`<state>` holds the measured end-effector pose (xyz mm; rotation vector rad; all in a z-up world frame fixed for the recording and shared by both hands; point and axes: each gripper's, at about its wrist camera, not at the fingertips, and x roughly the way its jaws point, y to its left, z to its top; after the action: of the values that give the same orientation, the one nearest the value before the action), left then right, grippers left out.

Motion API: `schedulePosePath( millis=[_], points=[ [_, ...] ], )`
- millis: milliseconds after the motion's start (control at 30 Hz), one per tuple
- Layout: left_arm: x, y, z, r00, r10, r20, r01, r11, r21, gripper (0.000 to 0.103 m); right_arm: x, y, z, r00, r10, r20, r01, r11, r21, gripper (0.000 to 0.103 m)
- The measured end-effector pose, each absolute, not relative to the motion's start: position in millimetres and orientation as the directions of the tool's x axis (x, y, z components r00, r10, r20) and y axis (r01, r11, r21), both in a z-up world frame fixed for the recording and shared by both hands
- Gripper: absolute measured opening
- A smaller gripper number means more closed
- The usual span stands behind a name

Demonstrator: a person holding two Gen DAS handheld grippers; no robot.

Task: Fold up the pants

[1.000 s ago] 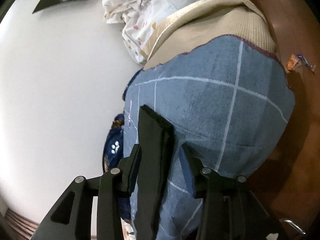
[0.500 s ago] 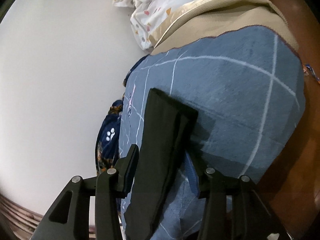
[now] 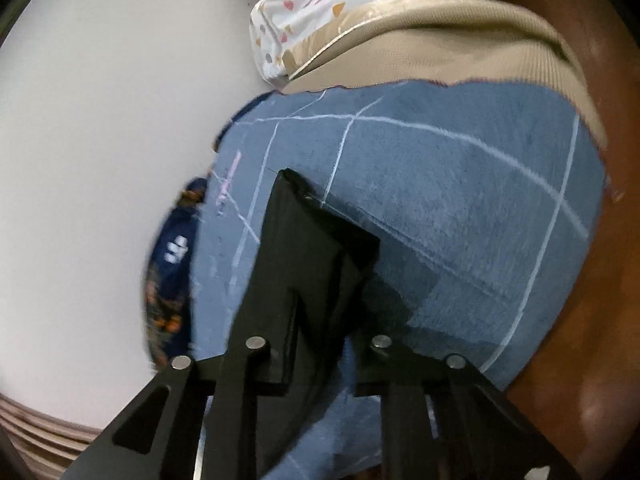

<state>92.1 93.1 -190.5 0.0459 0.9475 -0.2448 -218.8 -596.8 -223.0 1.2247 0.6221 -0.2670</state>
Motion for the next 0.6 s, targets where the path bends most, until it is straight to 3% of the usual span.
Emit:
schedulePosePath(
  millis=[133,333,600],
  points=[
    [92,93,-190,0.559,-0.189,-0.807,0.229,0.971,-0.068,0.02,-202,-585,-192,0.82,0.119,-0.56,0.449,0.473,0.758,0.015],
    [91,92,-190,0.563,-0.193,-0.804,0.24,0.969,-0.064,0.02,-167,-569,-152,0.825,0.235,-0.515,0.3,0.589,0.75,0.015],
    [90,94,-190,0.567,-0.202,-0.798,0.247,0.967,-0.069,0.02,-132,-403,-148,0.728,0.402,-0.556,0.197,0.654,0.731,0.015]
  ],
)
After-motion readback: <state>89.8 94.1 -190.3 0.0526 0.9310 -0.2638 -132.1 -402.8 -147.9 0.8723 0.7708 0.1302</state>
